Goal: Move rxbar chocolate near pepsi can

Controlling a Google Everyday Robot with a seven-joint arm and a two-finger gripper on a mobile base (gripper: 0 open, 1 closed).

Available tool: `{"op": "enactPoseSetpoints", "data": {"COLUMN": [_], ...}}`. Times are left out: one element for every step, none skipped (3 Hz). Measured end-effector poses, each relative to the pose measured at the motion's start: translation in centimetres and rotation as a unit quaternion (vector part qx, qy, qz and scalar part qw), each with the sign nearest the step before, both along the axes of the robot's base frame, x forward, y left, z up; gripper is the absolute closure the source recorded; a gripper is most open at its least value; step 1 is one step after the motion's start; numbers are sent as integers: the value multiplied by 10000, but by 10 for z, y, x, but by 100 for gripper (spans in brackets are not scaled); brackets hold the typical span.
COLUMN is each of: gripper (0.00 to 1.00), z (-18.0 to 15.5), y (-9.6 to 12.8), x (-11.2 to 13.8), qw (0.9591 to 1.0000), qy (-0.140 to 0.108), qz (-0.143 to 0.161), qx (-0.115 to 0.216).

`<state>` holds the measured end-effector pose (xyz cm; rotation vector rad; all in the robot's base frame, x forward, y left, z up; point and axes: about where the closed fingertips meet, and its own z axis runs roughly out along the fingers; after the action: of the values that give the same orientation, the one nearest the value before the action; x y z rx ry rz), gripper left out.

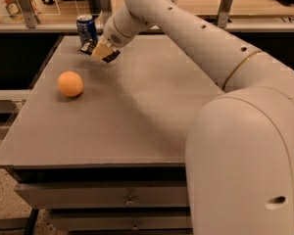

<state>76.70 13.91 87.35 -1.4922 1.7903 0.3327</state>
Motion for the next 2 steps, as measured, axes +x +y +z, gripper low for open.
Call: {"op": "enactPoseSetpoints", "data": {"gripper": [59,36], "z": [-10,-16], "y": [-12,-28], "x": [19,33], "qw": [9997,9988], "qy": [59,113], "qz": [-223,-440], "qx": [-93,-179]}}
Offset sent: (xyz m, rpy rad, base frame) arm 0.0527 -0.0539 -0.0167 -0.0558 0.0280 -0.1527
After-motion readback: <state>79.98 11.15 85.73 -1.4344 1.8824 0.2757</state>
